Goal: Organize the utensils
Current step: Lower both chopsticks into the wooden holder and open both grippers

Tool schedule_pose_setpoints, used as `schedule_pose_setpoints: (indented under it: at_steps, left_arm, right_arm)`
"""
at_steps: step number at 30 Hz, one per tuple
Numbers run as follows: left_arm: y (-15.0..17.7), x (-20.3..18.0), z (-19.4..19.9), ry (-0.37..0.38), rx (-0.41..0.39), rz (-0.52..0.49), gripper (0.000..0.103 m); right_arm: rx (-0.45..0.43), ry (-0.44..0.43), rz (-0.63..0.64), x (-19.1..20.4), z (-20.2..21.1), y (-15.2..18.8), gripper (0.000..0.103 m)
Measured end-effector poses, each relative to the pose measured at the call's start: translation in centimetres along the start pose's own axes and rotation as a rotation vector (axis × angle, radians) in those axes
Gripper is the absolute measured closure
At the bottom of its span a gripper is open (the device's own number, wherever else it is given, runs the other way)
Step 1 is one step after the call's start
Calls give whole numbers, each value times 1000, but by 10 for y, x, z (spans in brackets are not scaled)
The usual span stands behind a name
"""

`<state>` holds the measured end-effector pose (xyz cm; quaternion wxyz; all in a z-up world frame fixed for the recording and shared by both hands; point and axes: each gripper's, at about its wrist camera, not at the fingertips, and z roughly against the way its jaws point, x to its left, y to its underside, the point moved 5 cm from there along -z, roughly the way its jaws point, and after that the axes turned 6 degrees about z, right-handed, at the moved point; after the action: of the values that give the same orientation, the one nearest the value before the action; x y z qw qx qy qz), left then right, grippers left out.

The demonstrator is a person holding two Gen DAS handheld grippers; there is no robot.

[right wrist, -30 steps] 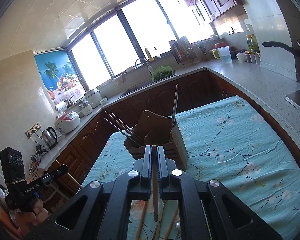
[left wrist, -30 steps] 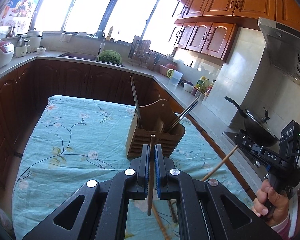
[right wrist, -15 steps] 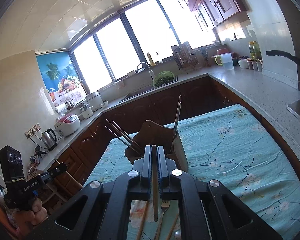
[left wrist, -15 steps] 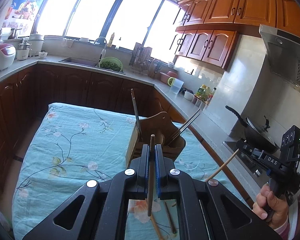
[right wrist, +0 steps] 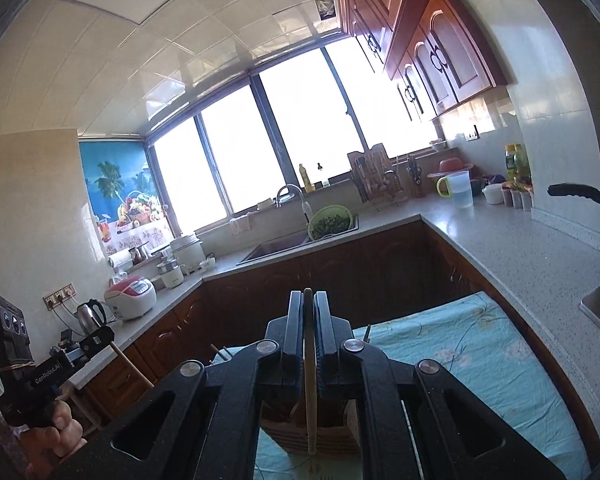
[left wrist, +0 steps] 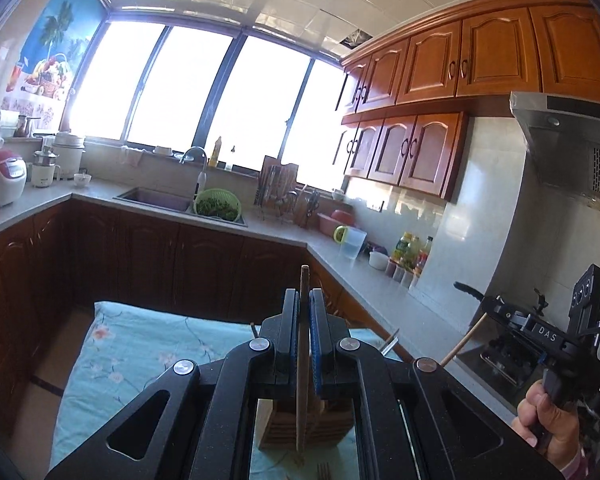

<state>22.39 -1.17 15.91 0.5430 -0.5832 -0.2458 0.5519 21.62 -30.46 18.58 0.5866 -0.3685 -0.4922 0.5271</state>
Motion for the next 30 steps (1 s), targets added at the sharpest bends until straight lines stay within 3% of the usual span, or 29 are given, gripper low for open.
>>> schedule_pose_setpoints:
  at_steps: [4,10,23,30]
  left_arm:
    - [-9,-1,-22,-10,-53,6,100]
    - [18,6,-66,-47,-90,43,100]
    - [86,14,-127,-97,32,38,100]
    - [81,30,-133,-106,92,67,98]
  right_arm:
    - [-29,26,-1,-9,-15,-14,98]
    - [-24,54,-2,-21,-41,-11,98]
    - [94,70,-32,-34,-83,52,98]
    - [187,70,-64,-42,-101,80,98]
